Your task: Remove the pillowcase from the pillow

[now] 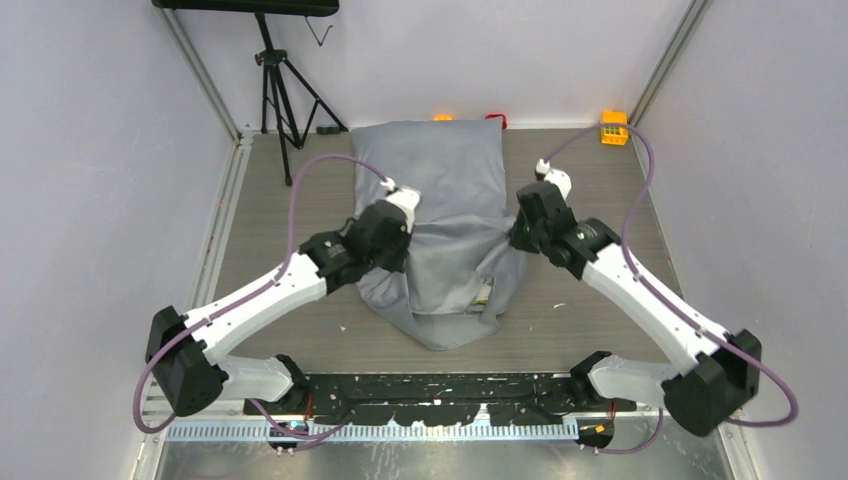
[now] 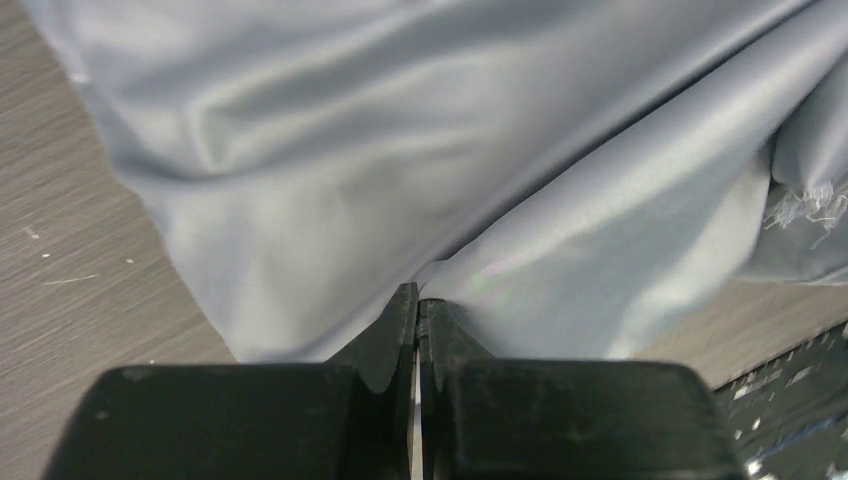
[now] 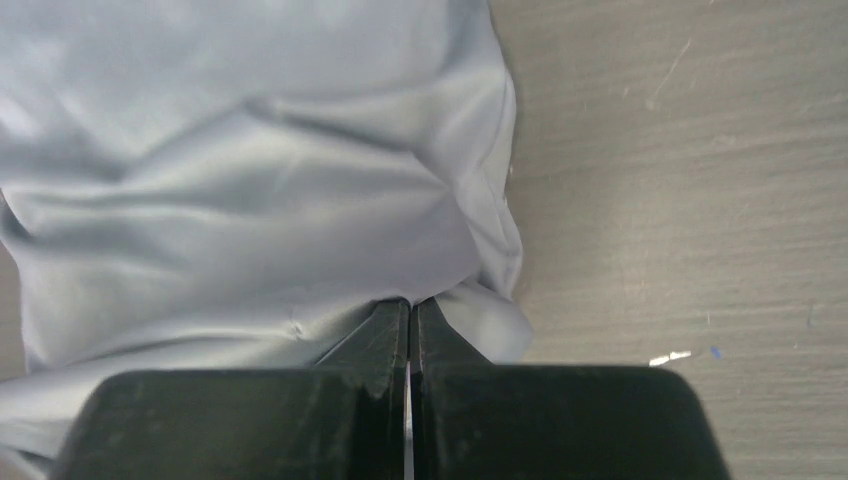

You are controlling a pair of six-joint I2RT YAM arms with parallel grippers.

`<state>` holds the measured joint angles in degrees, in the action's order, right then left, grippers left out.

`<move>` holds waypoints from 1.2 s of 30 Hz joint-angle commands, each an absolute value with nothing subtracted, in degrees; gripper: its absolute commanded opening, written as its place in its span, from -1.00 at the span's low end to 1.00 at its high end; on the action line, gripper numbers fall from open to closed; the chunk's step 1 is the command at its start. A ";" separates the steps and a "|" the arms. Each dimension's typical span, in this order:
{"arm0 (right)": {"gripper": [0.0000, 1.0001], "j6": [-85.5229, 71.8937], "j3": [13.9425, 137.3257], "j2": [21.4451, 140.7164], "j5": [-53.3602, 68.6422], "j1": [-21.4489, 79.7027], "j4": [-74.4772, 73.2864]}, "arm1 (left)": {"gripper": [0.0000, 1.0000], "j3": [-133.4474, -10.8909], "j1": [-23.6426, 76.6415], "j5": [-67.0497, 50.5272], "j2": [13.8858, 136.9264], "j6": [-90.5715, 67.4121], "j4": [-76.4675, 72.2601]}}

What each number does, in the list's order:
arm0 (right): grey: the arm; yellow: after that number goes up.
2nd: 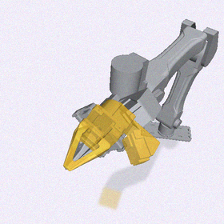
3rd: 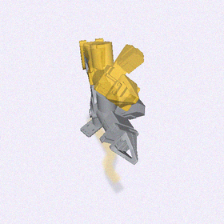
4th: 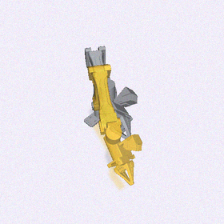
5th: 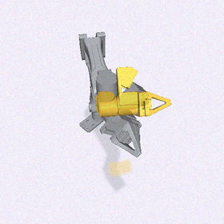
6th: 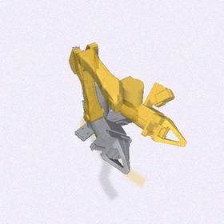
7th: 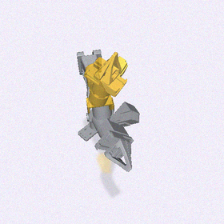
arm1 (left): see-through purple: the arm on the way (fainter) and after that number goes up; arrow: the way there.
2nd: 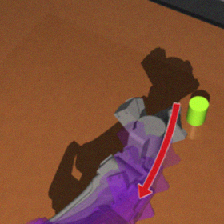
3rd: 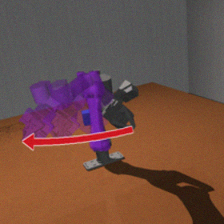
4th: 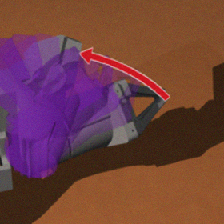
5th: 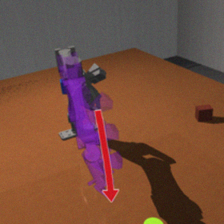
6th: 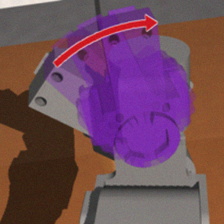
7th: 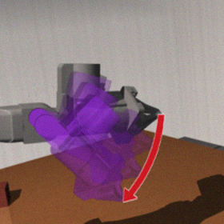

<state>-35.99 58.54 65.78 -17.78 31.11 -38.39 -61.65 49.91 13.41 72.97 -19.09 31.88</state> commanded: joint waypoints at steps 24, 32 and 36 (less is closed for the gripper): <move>-0.29 -20.19 61.00 62.99 6.11 50.30 -35.07 | -1.00 -59.42 28.47 -10.60 74.90 -23.77 29.24; -0.78 -23.07 54.37 71.49 0.21 55.05 -26.17 | -1.00 -61.26 28.48 -11.89 72.58 -23.21 32.19; -0.79 -23.49 52.72 76.01 -3.90 57.03 -19.21 | -1.00 -61.40 28.47 -11.90 71.55 -23.40 32.83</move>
